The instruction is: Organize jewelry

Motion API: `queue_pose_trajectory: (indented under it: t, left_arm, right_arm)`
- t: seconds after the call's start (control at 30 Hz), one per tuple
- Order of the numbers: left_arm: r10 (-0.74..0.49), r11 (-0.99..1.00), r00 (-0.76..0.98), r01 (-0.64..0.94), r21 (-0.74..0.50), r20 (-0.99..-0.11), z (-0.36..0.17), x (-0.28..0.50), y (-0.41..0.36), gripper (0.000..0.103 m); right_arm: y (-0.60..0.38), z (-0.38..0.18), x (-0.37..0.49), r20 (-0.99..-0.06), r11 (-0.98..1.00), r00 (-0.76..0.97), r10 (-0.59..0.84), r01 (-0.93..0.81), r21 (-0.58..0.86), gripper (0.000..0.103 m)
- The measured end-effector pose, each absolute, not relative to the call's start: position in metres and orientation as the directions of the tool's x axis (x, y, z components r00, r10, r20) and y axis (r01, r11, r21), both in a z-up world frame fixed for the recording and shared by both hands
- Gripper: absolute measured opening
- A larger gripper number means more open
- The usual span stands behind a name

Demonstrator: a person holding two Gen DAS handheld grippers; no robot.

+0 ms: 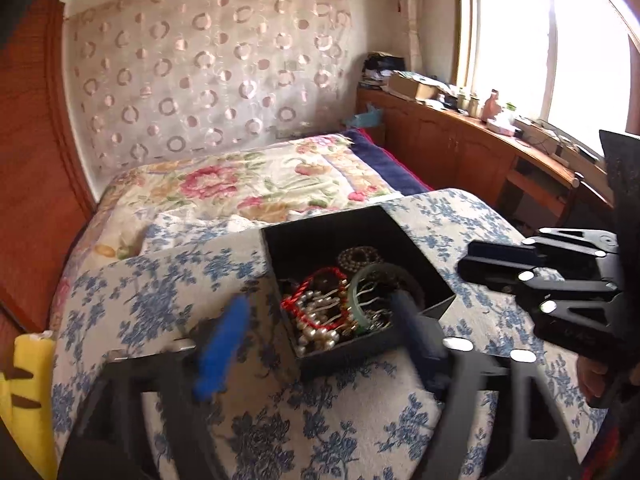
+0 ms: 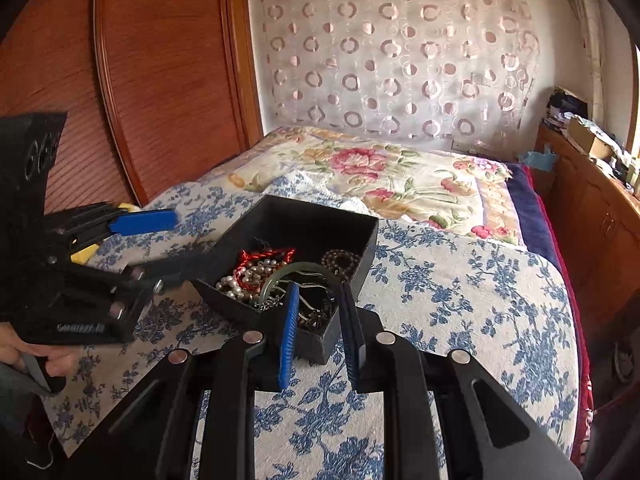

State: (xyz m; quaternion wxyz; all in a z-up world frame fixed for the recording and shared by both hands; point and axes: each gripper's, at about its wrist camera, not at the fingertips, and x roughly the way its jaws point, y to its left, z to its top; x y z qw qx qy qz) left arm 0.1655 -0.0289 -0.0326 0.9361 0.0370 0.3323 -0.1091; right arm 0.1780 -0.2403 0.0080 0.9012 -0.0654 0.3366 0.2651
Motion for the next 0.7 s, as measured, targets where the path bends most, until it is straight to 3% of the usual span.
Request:
queue_pose_trajectory:
  t: [0.13, 0.23, 0.3, 0.37, 0.7]
  left_arm:
    - [-0.121, 0.981, 0.761, 0.188, 0.038, -0.637, -0.036, 0.149, -0.025, 0.089]
    - [-0.102, 0.987, 0.768, 0.156, 0.031, -0.632, -0.036, 0.135, -0.017, 0.093]
    - [-0.087, 0.991, 0.771, 0.133, 0.026, -0.63, -0.034, 0.128, -0.013, 0.095]
    - [-0.073, 0.993, 0.773, 0.116, 0.028, -0.63, -0.033, 0.121, -0.01, 0.095]
    - [-0.052, 0.996, 0.792, 0.084, 0.024, -0.609, -0.015, 0.085, -0.008, 0.095]
  right_arm:
    - [-0.245, 0.01, 0.165, -0.621, 0.856, 0.652, 0.436, -0.512, 0.064, 0.026]
    - [-0.249, 0.011, 0.155, -0.602, 0.863, 0.667, 0.438, -0.5, 0.074, 0.053]
    - [-0.252, 0.013, 0.149, -0.591, 0.877, 0.69, 0.418, -0.475, 0.066, 0.078]
    - [-0.253, 0.013, 0.143, -0.583, 0.891, 0.709, 0.398, -0.45, 0.061, 0.088]
    - [-0.264, 0.035, 0.107, -0.513, 0.922, 0.777, 0.365, -0.378, 0.084, 0.101]
